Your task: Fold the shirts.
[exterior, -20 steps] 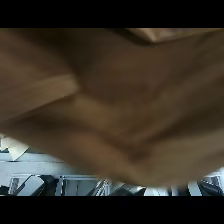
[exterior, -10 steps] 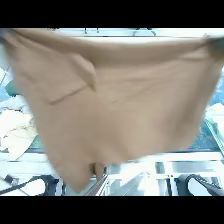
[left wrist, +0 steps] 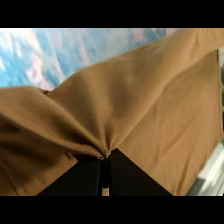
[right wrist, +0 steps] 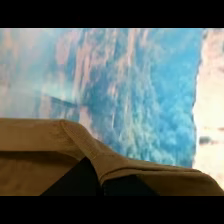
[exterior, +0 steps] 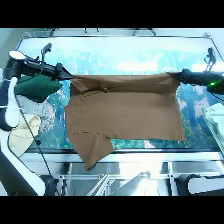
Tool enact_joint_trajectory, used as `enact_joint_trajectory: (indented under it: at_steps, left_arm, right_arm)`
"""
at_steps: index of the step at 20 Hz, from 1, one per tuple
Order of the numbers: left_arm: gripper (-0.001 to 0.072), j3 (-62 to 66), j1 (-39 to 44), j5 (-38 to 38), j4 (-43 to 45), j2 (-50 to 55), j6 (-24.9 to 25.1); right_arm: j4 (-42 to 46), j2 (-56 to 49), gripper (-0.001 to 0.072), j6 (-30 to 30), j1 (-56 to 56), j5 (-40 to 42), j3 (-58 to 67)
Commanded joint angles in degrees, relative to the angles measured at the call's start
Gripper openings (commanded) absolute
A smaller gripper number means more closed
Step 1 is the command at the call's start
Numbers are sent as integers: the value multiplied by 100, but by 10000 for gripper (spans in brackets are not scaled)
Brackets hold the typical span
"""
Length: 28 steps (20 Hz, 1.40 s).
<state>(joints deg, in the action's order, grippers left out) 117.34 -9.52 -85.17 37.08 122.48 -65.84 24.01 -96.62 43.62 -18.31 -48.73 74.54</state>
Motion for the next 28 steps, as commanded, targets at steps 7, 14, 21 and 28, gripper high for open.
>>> enact_joint_trajectory:
  at_steps: [7,14,21,28]
  left_arm:
    - [26,212,-229,1163,-1165,105,575]
    - [25,-807,-315,1176,-1119,-195,1187]
    - [23,-1274,-306,1064,-498,-195,1029]
    - [25,-1268,-299,516,704,-192,627]
  right_arm:
    - [-863,-1272,13,-11,-107,-549,1733]
    - [452,-1287,13,63,-201,-1012,1617]
    - [879,-1661,13,190,-192,-1285,1572]
    - [1252,-1812,14,463,-223,-1456,1572]
